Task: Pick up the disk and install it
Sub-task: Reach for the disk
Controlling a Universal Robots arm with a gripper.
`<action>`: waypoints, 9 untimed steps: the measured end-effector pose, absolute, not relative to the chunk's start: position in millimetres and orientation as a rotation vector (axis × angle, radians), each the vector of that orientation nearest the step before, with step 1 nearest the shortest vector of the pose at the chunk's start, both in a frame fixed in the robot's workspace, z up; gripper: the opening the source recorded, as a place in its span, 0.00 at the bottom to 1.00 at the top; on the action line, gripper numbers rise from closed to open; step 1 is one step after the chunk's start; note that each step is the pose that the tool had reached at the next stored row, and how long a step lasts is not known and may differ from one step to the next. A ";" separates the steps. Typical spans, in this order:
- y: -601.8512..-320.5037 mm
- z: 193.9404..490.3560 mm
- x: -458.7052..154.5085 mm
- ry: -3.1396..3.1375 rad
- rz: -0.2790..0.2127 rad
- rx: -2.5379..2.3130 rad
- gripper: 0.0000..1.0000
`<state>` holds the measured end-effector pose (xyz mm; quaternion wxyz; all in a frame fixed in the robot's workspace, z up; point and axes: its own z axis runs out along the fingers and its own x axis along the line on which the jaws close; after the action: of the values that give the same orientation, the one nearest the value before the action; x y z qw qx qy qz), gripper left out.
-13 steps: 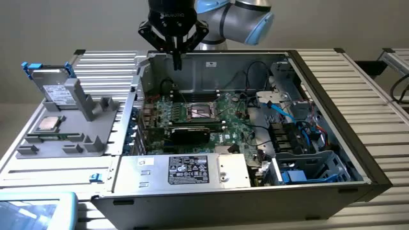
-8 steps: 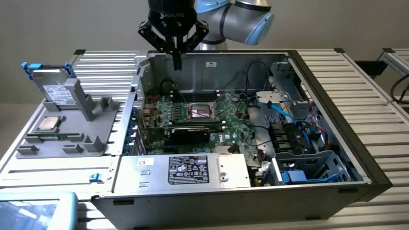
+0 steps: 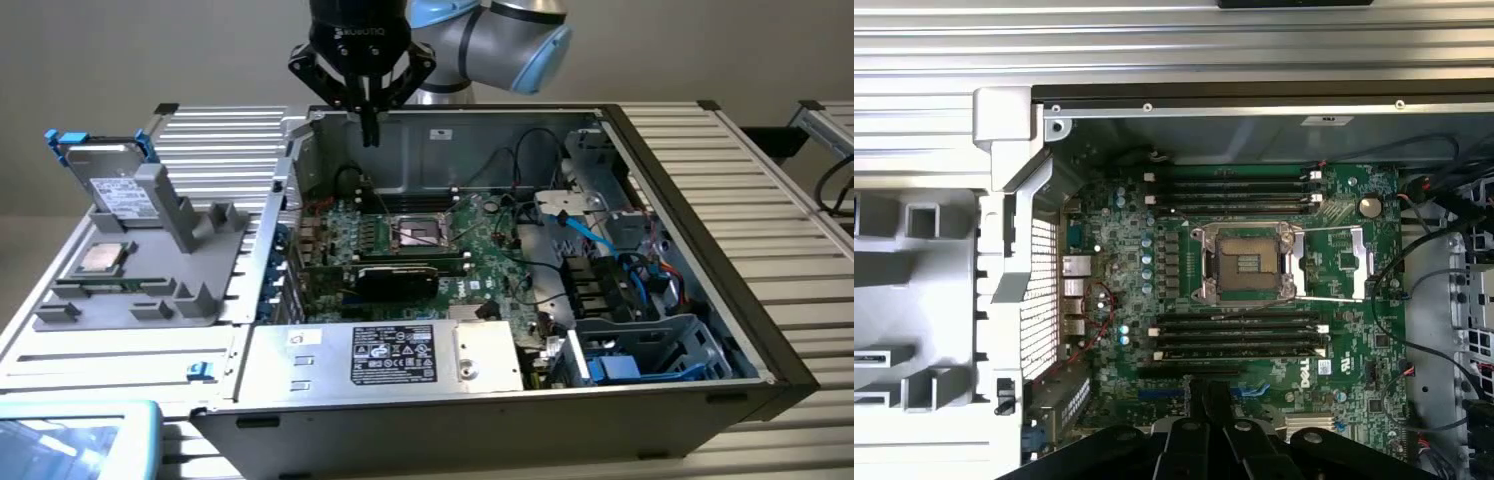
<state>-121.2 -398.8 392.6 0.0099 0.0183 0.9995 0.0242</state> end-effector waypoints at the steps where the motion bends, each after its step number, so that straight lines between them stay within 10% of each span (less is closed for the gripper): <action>1: -398.8 392.5 -121.6 3.120 0.076 0.057 0.11; 9: -398.8 392.6 -146.7 3.119 0.076 0.057 0.11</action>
<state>-146.7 -398.8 392.6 0.0104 0.0182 0.9995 0.0242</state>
